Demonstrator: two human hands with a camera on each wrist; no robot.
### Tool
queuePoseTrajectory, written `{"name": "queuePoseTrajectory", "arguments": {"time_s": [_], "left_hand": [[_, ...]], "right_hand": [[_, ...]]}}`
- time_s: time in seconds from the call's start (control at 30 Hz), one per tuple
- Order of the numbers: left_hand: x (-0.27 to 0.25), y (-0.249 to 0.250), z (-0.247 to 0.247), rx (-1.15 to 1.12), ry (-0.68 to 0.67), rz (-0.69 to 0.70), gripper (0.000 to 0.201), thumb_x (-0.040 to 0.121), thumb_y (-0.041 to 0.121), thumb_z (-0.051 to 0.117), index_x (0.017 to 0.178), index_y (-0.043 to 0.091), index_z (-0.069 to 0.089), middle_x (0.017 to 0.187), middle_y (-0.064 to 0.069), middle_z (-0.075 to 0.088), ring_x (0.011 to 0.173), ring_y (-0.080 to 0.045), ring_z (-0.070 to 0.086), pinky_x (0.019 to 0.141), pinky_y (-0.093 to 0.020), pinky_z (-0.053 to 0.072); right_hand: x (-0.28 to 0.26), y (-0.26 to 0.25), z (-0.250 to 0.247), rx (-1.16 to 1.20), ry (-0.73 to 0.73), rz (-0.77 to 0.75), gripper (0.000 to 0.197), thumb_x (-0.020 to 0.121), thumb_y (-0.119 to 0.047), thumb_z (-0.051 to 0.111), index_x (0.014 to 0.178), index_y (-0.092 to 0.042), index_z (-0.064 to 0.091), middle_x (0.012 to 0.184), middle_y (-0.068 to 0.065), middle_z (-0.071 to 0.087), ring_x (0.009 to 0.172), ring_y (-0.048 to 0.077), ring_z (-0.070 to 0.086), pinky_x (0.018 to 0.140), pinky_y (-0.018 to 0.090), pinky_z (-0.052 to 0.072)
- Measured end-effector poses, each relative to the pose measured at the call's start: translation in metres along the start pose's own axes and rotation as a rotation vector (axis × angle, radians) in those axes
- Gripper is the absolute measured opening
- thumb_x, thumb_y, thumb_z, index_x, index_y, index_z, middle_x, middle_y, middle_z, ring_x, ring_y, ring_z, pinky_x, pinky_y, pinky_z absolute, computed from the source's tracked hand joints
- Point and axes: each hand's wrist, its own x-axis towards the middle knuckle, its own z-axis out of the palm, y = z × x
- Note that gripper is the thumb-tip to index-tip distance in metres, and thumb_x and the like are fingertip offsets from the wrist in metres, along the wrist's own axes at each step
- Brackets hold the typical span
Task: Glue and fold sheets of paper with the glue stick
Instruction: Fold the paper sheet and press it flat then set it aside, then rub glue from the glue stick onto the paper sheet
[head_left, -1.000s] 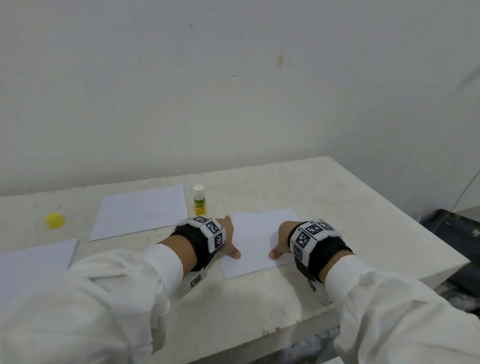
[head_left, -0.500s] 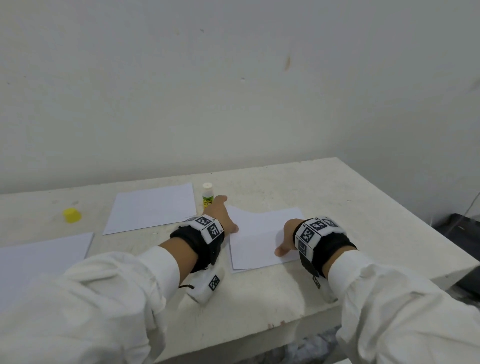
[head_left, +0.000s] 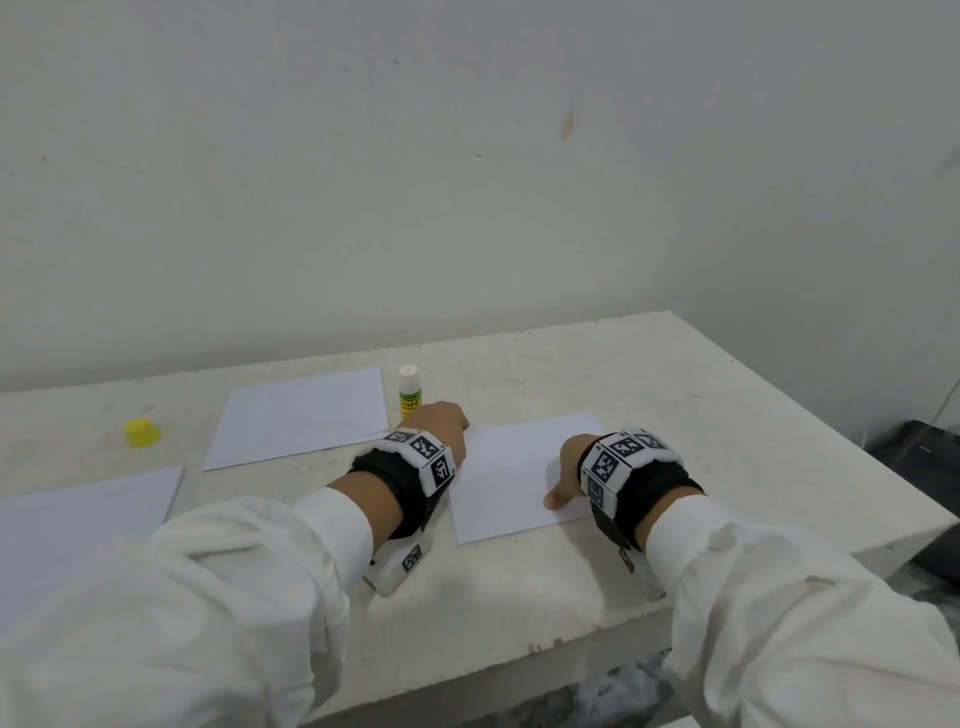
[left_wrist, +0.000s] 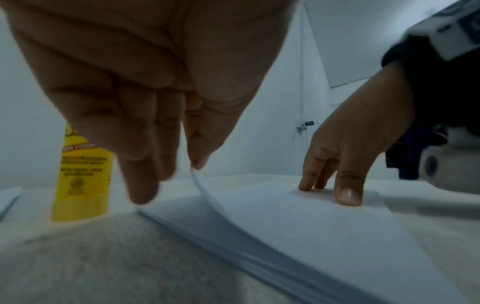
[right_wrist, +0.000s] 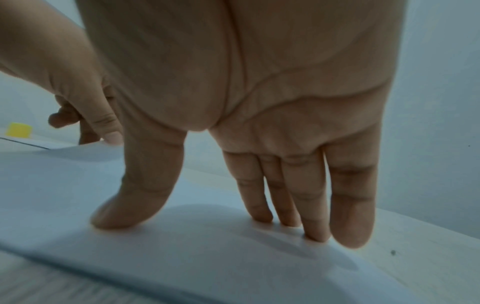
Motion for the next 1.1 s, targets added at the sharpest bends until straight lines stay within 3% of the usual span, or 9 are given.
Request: {"name": "queuePoseTrajectory", "arguments": {"time_s": [0.17,0.33,0.47,0.57,0.7,0.8,0.87,0.97,1.1], "left_hand": [[-0.006,0.0,0.007,-0.008,-0.004,0.047,0.039,0.096,0.019,0.048,0.135,0.018,0.049,0.138,-0.01,0.04,0.12,-0.024,0.05,0.092,-0.028,0.041],[-0.019,0.004,0.013,-0.278,-0.062,0.075,0.084,0.093,0.012,0.049,0.151,0.033,-0.007,0.095,-0.008,0.06,0.074,-0.022,0.058,0.058,-0.023,0.042],[-0.026,0.003,0.014,-0.631,-0.256,-0.108,0.07,0.09,-0.001,0.056,0.149,0.023,0.029,0.137,-0.012,0.048,0.109,-0.03,0.06,0.077,-0.029,0.055],[-0.024,-0.001,0.018,-0.903,-0.303,-0.241,0.05,0.082,-0.011,0.063,0.127,0.007,0.054,0.117,-0.016,0.06,0.099,-0.033,0.065,0.088,-0.044,0.054],[-0.023,-0.003,0.019,-1.084,-0.297,-0.33,0.022,0.08,-0.013,0.064,0.083,0.008,0.057,0.085,-0.012,0.062,0.071,-0.023,0.062,0.07,-0.035,0.056],[-0.024,-0.003,0.017,-1.135,-0.31,-0.351,0.021,0.081,-0.016,0.061,0.084,0.005,0.057,0.079,-0.012,0.061,0.066,-0.023,0.061,0.053,-0.033,0.058],[-0.024,-0.003,0.014,-1.166,-0.311,-0.348,0.021,0.081,-0.019,0.059,0.091,0.0,0.058,0.081,-0.015,0.06,0.072,-0.028,0.062,0.059,-0.036,0.058],[-0.024,-0.004,0.014,-1.162,-0.319,-0.336,0.019,0.081,-0.02,0.057,0.095,-0.006,0.058,0.086,-0.015,0.06,0.091,-0.033,0.06,0.08,-0.042,0.054],[-0.024,-0.006,0.015,-1.146,-0.314,-0.332,0.038,0.08,-0.02,0.059,0.116,-0.006,0.058,0.091,-0.013,0.06,0.077,-0.027,0.061,0.055,-0.033,0.059]], "right_hand": [[-0.007,0.0,-0.001,-0.013,0.035,-0.001,0.058,0.059,-0.075,0.065,0.065,-0.02,0.048,0.079,0.003,0.057,0.1,0.029,0.058,0.089,0.045,0.049],[-0.036,-0.001,-0.009,0.101,0.061,0.017,0.074,0.07,-0.058,0.073,0.119,-0.007,0.051,0.115,0.008,0.061,0.11,0.032,0.058,0.095,0.044,0.046],[-0.061,0.0,-0.01,0.148,0.086,-0.015,0.068,0.081,-0.047,0.069,0.13,-0.005,0.046,0.13,0.01,0.055,0.118,0.029,0.054,0.096,0.036,0.044],[-0.084,-0.004,-0.009,0.171,0.199,-0.078,0.056,0.086,-0.041,0.064,0.129,-0.01,0.049,0.131,0.01,0.046,0.118,0.028,0.05,0.096,0.035,0.044],[-0.113,-0.012,-0.004,0.368,0.238,-0.355,0.022,0.09,-0.016,0.053,0.104,-0.009,0.069,0.106,0.004,0.065,0.091,0.014,0.056,0.077,0.023,0.042],[-0.144,-0.022,0.0,0.351,0.046,-0.558,0.036,0.091,-0.013,0.053,0.126,-0.018,0.061,0.13,-0.003,0.059,0.11,0.011,0.053,0.094,0.021,0.039],[-0.146,-0.03,0.01,0.162,-0.015,-0.597,0.049,0.093,-0.015,0.049,0.141,-0.017,0.043,0.146,0.0,0.042,0.127,0.019,0.043,0.105,0.028,0.033],[-0.131,-0.039,0.027,0.033,0.064,-0.519,0.048,0.089,-0.02,0.054,0.132,-0.005,0.04,0.136,0.012,0.046,0.111,0.026,0.049,0.098,0.036,0.041],[-0.108,-0.017,0.027,0.009,0.013,-0.263,0.062,0.091,-0.026,0.053,0.145,-0.009,0.028,0.147,0.013,0.036,0.134,0.028,0.038,0.111,0.037,0.031]]}}
